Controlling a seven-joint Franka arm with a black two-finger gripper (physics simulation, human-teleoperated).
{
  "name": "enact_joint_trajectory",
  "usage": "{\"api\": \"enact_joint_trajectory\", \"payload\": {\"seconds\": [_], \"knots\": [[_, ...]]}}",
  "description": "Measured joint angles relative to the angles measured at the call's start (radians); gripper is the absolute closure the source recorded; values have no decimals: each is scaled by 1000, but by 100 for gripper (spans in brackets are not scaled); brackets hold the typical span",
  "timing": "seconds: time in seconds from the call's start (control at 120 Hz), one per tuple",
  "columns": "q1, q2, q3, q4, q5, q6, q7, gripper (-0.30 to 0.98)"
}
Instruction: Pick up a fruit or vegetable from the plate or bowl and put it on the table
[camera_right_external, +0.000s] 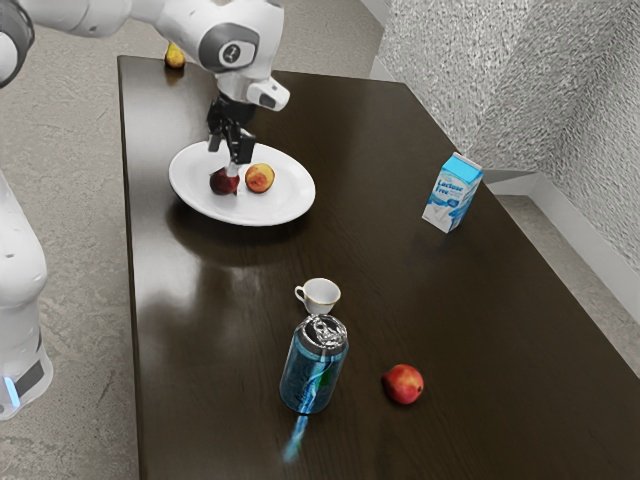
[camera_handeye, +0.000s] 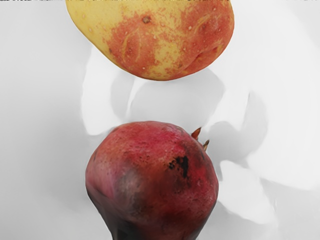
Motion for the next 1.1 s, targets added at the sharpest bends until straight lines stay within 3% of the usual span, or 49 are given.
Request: {"api": "enact_joint_trajectory", "payload": {"seconds": [0.75, 0.975, 1.1], "knots": [[20, 76, 3, -70, -59, 135, 14, 0], [20, 76, 1, -72, -55, 155, 1, 30], [12, 71, -1, -71, -38, 159, -23, 36]]}}
